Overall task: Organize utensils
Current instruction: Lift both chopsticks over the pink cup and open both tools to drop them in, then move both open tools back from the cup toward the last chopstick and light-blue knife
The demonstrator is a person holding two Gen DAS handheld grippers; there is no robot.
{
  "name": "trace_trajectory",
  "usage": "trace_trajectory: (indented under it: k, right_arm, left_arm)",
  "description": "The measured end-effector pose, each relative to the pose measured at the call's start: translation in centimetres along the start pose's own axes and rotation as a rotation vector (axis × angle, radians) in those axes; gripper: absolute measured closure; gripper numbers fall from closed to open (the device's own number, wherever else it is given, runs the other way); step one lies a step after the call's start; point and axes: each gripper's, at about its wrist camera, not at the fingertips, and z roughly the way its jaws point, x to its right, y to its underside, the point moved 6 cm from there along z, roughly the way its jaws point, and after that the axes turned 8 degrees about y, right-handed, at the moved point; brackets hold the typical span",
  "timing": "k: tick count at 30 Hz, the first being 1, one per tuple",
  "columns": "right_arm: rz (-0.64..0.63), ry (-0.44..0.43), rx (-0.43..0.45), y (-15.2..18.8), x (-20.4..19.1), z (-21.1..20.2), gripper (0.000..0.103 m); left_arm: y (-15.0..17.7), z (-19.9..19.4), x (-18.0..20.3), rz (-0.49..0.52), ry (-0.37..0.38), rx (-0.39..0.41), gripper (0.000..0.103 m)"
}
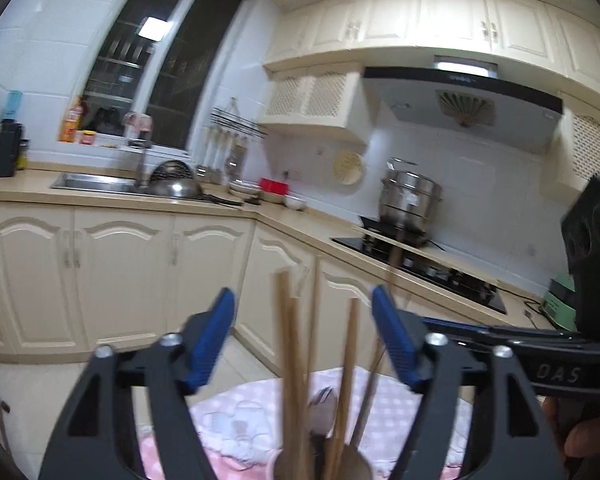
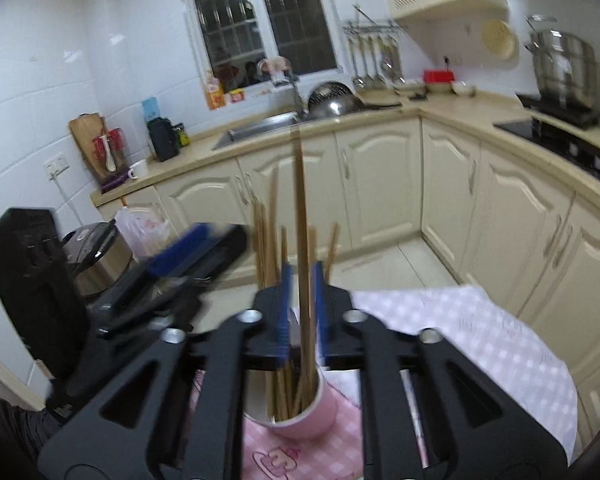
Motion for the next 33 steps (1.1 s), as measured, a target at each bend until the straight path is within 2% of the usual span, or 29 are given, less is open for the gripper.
trace_trajectory:
  k: [1, 4, 7, 21, 33]
  right_arm:
    - [0.018, 0.007, 0.005, 0.2, 0.5, -0.2, 0.026]
    - [0.071, 0.027, 0.036, 0.3, 2.3, -1.4, 0.024]
    - [0.104, 0.042, 0.043, 0.5, 3.4, -2.1, 0.015]
    - [0.171, 0.125, 0.002, 2.8, 6.2, -4.6, 0.013]
    - [0.224, 0.217, -0.159, 8.9, 8.6, -4.4, 0.012]
  left_arm:
    - [0.0, -0.3, -0.2, -0.003, 0.000, -0.009, 0.023]
    - [-0.2, -1.3, -0.6, 0.012, -0.015, -0.014, 0.014]
    - [-0.6, -2.2, -0.3, 0.050, -0.035, -0.029, 0.011]
    - [0.3, -4.5, 2.9, 0.150, -0.009, -0.123, 0.010]
    - [3.8, -5.3, 4.9, 0.184, 0.021, -0.224, 0.010]
